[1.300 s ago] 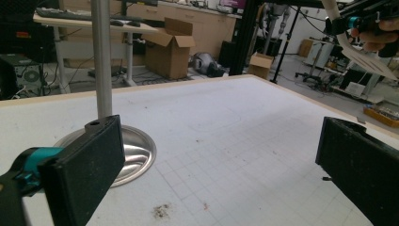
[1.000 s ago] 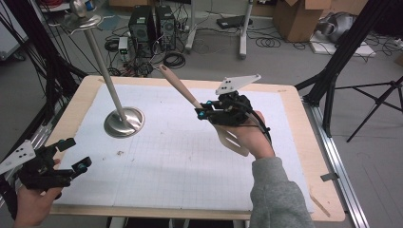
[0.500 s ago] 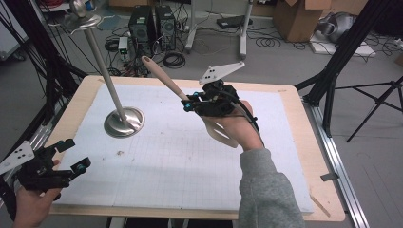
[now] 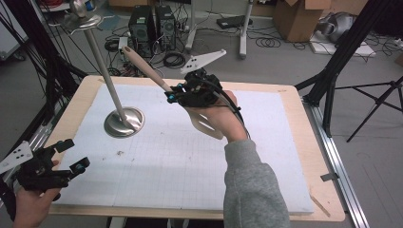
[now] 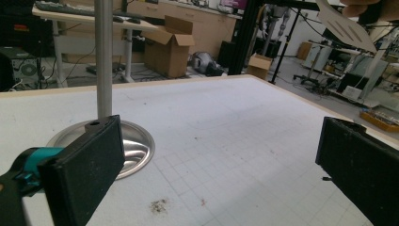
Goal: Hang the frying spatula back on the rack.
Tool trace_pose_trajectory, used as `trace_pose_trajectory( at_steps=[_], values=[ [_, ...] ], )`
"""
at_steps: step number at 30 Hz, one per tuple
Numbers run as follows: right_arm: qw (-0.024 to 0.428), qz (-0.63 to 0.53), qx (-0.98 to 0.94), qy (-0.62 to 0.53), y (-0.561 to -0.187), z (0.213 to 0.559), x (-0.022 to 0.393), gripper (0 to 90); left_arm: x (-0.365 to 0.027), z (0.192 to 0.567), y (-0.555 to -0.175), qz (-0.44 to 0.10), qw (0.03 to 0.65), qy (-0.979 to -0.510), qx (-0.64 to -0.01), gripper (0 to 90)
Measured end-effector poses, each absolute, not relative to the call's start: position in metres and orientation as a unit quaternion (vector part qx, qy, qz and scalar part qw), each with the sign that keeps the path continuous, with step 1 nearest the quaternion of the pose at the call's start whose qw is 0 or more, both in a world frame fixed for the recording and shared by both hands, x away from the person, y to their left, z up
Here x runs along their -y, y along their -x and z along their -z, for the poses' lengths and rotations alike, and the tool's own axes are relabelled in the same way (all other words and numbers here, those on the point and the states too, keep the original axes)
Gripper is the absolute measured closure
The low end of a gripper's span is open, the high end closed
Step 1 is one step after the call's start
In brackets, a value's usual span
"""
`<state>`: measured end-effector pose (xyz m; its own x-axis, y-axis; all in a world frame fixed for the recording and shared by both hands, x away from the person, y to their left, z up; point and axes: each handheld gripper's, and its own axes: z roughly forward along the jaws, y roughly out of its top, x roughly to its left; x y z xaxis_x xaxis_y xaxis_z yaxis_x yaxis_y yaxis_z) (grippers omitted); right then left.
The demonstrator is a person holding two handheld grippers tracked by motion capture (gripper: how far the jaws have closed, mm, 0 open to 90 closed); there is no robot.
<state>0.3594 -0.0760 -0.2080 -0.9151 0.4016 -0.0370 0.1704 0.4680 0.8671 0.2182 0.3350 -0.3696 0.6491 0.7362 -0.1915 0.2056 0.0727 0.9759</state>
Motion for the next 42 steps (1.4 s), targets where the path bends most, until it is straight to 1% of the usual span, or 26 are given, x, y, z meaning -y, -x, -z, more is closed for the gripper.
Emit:
trace_pose_trajectory(
  at_steps=[23, 30, 42],
  values=[
    [0.133, -0.490, -0.843, -0.178, -0.374, 0.184, 0.042, 78.1, -0.340, 0.370, -0.214, -0.206, 0.646, -0.636, -0.368, 2.1],
    [0.132, -0.487, -0.844, -0.180, -0.380, 0.182, 0.031, 78.1, -0.342, 0.370, -0.210, -0.207, 0.644, -0.637, -0.369, 2.1],
    [0.128, -0.484, -0.845, -0.186, -0.387, 0.181, 0.024, 78.0, -0.346, 0.371, -0.206, -0.209, 0.645, -0.634, -0.373, 2.1]
  ],
)
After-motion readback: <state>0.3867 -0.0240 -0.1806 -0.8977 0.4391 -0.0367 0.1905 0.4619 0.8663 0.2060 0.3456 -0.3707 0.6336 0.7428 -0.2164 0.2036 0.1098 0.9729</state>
